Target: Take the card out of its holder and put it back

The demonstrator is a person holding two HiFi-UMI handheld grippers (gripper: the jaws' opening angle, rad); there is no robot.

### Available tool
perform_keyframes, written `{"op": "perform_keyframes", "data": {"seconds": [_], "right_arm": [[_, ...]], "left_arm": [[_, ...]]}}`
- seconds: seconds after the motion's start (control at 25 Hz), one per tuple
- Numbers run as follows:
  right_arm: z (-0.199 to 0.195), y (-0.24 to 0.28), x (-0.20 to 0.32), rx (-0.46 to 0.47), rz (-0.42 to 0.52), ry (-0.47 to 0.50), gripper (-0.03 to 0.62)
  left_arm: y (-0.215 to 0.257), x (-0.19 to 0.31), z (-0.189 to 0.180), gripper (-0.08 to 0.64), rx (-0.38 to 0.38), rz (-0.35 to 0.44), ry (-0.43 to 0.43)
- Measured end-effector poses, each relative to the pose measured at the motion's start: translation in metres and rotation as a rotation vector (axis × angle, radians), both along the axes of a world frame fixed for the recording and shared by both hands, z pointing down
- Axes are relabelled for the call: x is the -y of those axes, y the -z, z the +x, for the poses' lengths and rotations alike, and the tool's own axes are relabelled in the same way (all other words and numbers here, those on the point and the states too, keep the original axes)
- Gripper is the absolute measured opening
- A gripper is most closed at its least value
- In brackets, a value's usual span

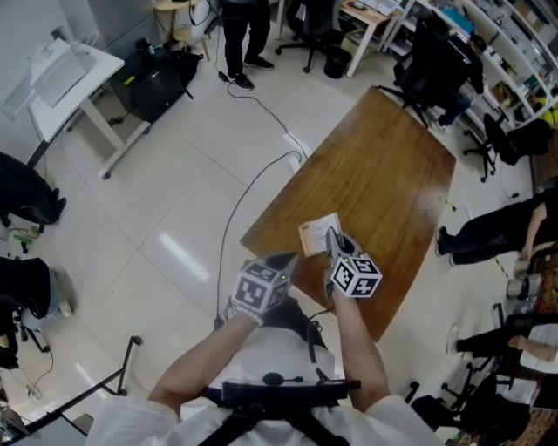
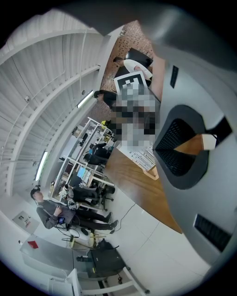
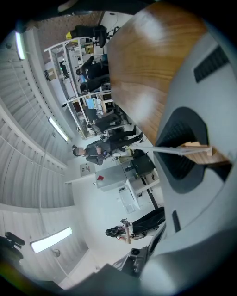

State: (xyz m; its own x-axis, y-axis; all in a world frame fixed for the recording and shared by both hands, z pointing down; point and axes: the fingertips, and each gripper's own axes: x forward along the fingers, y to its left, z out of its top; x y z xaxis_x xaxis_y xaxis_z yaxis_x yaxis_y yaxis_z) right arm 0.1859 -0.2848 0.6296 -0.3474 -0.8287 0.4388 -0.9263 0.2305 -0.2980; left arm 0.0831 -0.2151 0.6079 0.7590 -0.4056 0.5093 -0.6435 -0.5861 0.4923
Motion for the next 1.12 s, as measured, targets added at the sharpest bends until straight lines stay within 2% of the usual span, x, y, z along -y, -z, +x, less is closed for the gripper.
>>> {"op": "perform_keyframes", "data": {"seconds": [0.32,0.64,0.96,1.0,1.12], "right_arm": [[-0.006,-0.015,0.003,-0.002,-0.025,0.011,0.025],[-0.017,-0.037,0.003,-0.045,-0.065,0.030,0.026],[-0.017,-0.041,0.008,-0.092,-0.057,0.019,0.048],[-0.016,-0.041,0.010,-0.097,-0.057,0.016,0.069],[-0.013,-0.030,0.013,-0.093,-0.048,0.009,0.217]], "left_arm": [[-0.007,0.004,-0.008,-0.005,0.011,-0.010,0.014],[-0.010,0.007,-0.011,-0.005,0.010,-0.030,0.021],[-0.021,0.009,-0.019,-0.005,0.016,-0.056,0.043],[-0.020,0.009,-0.020,-0.005,0.015,-0.057,0.042],[-0.016,0.013,-0.023,-0.005,-0.003,-0.033,0.052]]}}
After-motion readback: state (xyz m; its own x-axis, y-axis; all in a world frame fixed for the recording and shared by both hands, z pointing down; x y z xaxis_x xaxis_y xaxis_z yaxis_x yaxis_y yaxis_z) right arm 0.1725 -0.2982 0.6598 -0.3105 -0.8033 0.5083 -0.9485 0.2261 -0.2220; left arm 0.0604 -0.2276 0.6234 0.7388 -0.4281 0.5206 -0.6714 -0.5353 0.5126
